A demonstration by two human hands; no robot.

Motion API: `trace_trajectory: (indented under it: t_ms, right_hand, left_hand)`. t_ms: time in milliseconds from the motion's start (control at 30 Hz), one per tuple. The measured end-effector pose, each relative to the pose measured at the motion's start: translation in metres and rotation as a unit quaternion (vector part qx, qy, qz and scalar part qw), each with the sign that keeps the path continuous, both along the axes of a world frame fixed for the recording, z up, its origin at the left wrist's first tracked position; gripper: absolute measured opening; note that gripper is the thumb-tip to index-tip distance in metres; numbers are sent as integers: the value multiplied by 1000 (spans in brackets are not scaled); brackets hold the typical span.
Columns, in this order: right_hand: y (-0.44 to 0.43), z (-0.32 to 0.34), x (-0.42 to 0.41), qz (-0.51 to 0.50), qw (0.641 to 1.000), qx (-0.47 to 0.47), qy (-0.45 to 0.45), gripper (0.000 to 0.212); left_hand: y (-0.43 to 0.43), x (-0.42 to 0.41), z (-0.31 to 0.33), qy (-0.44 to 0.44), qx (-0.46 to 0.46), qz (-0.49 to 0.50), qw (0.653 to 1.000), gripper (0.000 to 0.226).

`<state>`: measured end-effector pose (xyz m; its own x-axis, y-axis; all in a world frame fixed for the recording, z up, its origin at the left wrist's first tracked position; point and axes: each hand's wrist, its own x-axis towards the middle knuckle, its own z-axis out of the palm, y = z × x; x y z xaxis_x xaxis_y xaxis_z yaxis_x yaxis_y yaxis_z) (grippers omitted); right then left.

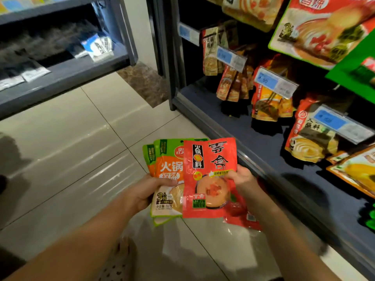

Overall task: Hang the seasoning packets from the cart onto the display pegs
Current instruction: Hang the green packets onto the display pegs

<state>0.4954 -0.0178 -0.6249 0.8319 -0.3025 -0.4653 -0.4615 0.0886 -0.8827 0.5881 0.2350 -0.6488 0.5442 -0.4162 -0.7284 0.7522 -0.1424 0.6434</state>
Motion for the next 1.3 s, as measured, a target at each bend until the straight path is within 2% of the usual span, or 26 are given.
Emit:
trace_trajectory:
  t_ms: [67, 167, 267, 400, 567, 633, 700, 767, 833, 867, 933, 1000, 1033, 1067, 1100, 1133, 1167, 1200, 1233, 1300]
  right_hand:
    - [11, -9, -1, -16, 999, 28, -1, 16]
    - [24, -11, 0, 12, 999, 35, 0, 37]
    - [34, -12, 3, 26, 999, 29, 24, 41]
    - [42, -19, 7, 49, 998, -20, 45, 48]
    - [51, -18, 5, 75, 994, -79, 2, 68]
    - [52, -22, 2, 80, 991, -103, -1, 75]
    - [45, -23, -1, 89, 993, -79, 1, 63]
    - [36, -19, -7, 72, 997, 23, 13, 42]
    - [17, -28, -13, 16, 996, 82, 42, 29]
    - [4, -38, -18, -23, 996, 62, 58, 23]
    - [-25, -70, -31, -72, 990, -70, 101, 14]
    - [-50, -103, -42, -70, 959, -210, 175, 19]
    - [-63, -124, -48, -31, 938, -265, 220, 15]
    - [-71, -139, -51, -10, 918, -299, 262, 31]
    - [-74, -147, -53, -2, 902, -307, 305, 62]
    - [-71, -151, -53, -12, 898, -289, 331, 90]
    - [-69, -163, -54, -18, 891, -292, 346, 108]
    - [-63, -173, -52, -4, 880, -320, 351, 115]
    - [-55, -185, -50, 21, 857, -390, 336, 118]
    - [-27, -192, -44, 65, 799, -507, 316, 122]
  left_hand:
    - [-2, -3, -1, 5, -3, -4, 1000, 56]
    - [-7, -10, 1, 7, -8, 4, 1000, 34]
    - [-8, -17, 2, 26, -24, 40, 999, 21]
    - [-6, -19, 0, 38, -69, 107, 991, 30]
    - [-12, -20, 5, -7, -63, 0, 998, 85]
    - [-14, -21, 1, -22, -55, -19, 998, 77]
    - [-17, -20, -4, -31, -45, -9, 998, 64]
    - [-19, -18, -9, -25, -40, 4, 999, 64]
    - [-21, -19, -13, -20, -34, 1, 999, 65]
    - [-22, -20, -15, -21, -34, -3, 999, 64]
    - [-23, -23, -18, -22, -30, -10, 999, 62]
    - [-20, -24, -22, -22, -30, -15, 999, 66]
    - [-18, -24, -24, -22, -32, -15, 999, 68]
    - [-15, -23, -26, -21, -32, -13, 999, 71]
    - [-13, -23, -28, -23, -30, -9, 999, 73]
    - [-11, -22, -30, -26, -30, -7, 999, 73]
    - [-9, -22, -31, -27, -29, -4, 999, 69]
    - [-7, -21, -32, -29, -30, -3, 999, 66]
    - [-6, -21, -34, -28, -30, 2, 999, 65]
    - [-3, -19, -36, -28, -30, 7, 999, 65]
